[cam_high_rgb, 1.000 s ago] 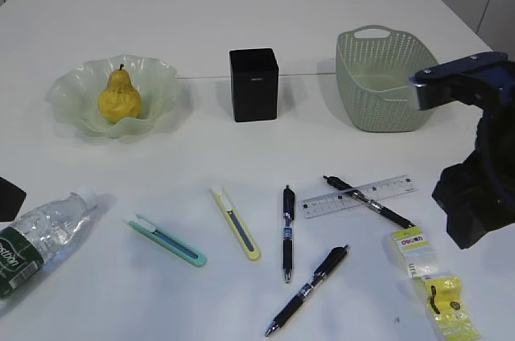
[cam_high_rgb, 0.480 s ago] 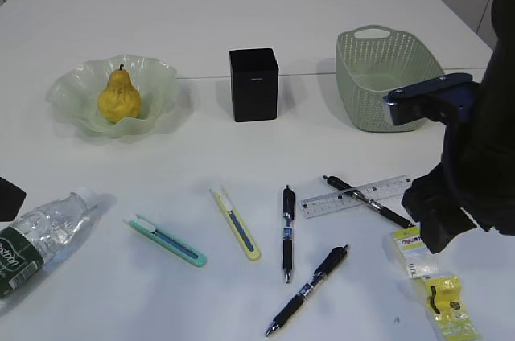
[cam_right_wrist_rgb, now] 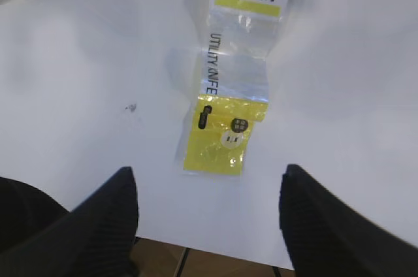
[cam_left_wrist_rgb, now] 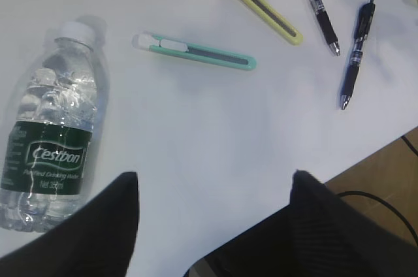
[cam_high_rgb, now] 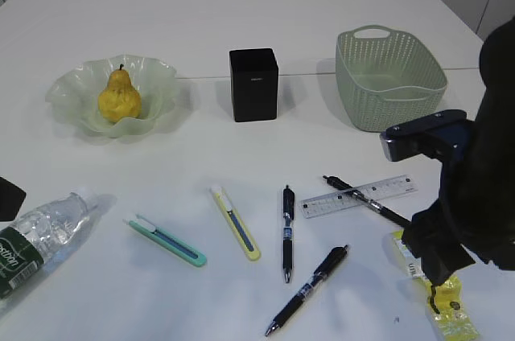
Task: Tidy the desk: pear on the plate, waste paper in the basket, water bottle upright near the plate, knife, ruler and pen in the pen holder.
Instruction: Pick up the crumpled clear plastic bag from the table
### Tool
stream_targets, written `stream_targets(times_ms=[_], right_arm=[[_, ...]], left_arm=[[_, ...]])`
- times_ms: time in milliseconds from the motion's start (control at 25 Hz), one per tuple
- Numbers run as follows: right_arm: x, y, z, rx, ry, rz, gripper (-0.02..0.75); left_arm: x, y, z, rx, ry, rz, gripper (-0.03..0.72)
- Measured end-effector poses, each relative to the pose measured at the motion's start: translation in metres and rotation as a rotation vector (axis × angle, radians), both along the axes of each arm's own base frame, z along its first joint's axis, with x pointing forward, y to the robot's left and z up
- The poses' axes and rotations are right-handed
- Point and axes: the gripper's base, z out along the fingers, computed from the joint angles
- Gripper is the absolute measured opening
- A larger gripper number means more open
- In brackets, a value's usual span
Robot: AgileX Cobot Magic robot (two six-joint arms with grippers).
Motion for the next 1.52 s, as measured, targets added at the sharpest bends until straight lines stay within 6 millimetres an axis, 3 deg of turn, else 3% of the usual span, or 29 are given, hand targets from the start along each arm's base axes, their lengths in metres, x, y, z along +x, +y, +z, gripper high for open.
stream_targets(times_ms=[440, 1440, 1520], right_arm=[[-0.018, -0.007, 0.005, 0.031, -0.076, 0.004, 0.513], [-0.009, -0.005, -0.031, 0.02, -0.093, -0.022, 0.512], [-0.009, -0.012, -0.035, 0.017, -0.085, -0.056, 0.512]], left_arm=[[0.0, 0.0, 0.0, 0.0, -0.003, -0.001, 0.51], [0.001, 0.0, 0.001, -0.004, -0.014, 0.002, 0.51], [0.001, 0.0, 0.001, -0.004, -0.014, 0.002, 0.51]])
